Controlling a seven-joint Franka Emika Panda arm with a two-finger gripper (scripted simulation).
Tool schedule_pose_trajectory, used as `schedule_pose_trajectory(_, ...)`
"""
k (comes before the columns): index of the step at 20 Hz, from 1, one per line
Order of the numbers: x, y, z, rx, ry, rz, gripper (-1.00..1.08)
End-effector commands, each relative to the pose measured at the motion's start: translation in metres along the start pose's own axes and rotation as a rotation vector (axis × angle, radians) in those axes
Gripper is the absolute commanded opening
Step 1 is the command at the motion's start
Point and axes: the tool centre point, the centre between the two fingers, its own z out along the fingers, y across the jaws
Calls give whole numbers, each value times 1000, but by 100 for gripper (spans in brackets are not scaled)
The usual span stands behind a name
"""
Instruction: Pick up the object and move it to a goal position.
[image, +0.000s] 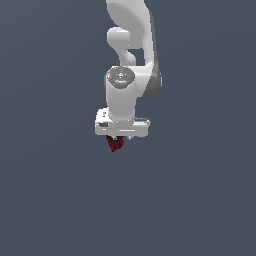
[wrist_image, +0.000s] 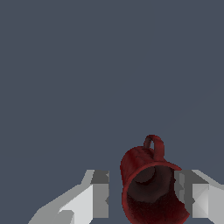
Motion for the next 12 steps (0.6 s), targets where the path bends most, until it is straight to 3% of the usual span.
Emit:
schedule_pose_trajectory(1, -1, 0, 1, -1, -2, 20, 28)
schedule_pose_trajectory(12, -6, 2, 12, -9, -19, 221, 28)
